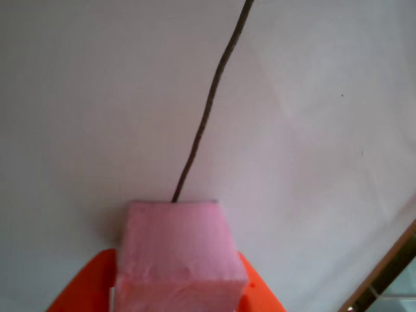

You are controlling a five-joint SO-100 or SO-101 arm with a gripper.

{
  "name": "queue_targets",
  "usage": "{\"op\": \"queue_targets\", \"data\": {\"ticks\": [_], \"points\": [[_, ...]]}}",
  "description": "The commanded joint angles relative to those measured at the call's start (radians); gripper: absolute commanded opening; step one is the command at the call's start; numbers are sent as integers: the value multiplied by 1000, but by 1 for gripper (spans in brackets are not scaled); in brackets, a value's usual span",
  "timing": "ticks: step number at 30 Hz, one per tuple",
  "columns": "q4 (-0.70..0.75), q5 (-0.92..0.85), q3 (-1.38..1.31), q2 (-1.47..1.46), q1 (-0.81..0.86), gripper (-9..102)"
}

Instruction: Grasp the colored block, Place it on the black dot, and then return the arm to the default position.

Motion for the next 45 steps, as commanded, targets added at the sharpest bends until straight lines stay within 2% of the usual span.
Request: {"op": "queue_targets", "data": {"ticks": [1,6,11,22,26,34,45], "points": [[0,12,-3,5,6,11],[6,18,-8,15,23,0],[23,64,-72,29,67,0],[129,376,-442,-127,140,0],[167,434,-591,-230,193,0],[115,436,-718,-330,295,0],[296,407,-1081,-541,371,0]]}}
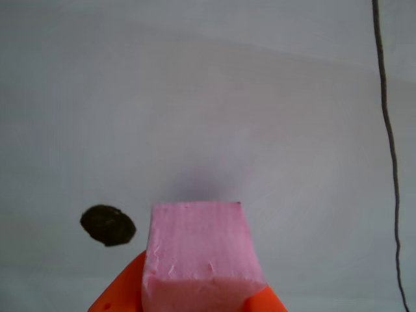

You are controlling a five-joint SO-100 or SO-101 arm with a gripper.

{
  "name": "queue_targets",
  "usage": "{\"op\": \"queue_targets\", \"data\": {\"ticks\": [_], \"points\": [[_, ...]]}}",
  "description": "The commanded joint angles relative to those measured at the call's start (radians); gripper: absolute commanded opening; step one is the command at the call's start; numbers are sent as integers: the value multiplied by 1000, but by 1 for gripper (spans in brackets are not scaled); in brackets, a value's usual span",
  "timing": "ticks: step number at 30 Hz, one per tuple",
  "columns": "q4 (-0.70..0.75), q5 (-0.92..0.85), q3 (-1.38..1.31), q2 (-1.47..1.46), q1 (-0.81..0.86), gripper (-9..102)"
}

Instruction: Grasp the colored block, Place it on the black dot, and then return the arm to the default position.

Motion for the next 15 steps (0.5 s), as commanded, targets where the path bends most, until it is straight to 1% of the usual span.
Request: {"op": "queue_targets", "data": {"ticks": [1,5,15], "points": [[61,-17,-150,-18,17,0],[133,-26,-270,-66,31,0],[376,-34,-612,-258,32,0]]}}
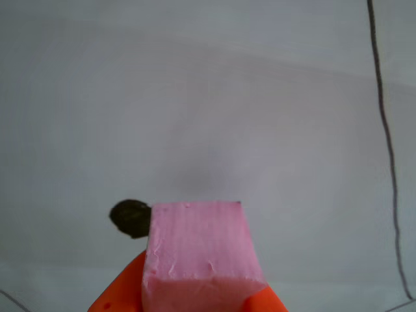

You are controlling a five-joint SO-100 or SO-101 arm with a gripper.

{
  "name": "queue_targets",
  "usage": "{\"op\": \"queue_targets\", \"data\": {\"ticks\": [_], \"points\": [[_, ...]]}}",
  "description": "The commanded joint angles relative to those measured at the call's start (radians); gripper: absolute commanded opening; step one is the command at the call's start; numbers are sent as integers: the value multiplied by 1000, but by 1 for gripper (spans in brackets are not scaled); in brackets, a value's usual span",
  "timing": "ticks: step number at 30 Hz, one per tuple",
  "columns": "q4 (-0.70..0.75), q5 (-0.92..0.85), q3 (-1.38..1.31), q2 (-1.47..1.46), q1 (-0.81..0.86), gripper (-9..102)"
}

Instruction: Grasp the colored block, Place it on the black dot, and then return the arm to the default position.

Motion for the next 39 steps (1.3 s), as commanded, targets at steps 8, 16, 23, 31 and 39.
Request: {"op": "queue_targets", "data": {"ticks": [8,16,23,31,39], "points": [[107,-14,-345,-164,20,0],[89,-21,-413,-238,23,0],[109,-2,-492,-282,9,0],[114,32,-597,-362,9,0],[115,38,-647,-400,2,0]]}}
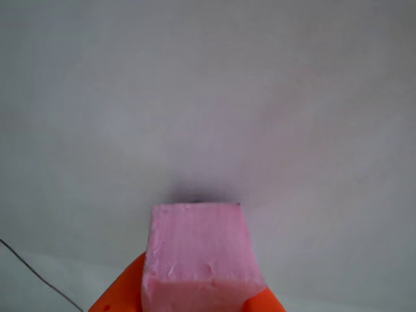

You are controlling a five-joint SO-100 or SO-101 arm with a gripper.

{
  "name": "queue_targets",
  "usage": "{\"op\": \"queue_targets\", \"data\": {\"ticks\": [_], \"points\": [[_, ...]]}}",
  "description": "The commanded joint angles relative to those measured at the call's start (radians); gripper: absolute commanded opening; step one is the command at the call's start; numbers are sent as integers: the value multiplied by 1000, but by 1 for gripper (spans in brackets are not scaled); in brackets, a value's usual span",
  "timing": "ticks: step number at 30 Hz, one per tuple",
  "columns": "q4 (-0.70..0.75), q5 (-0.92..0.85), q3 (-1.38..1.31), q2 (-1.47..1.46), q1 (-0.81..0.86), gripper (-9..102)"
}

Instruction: Grasp the colored block, Place it on the black dot, and then return the arm to the default position.

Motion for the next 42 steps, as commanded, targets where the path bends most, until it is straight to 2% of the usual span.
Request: {"op": "queue_targets", "data": {"ticks": [1,36,42], "points": [[80,3,-38,12,-11,0],[75,-5,23,20,9,0],[75,-5,23,25,12,12]]}}
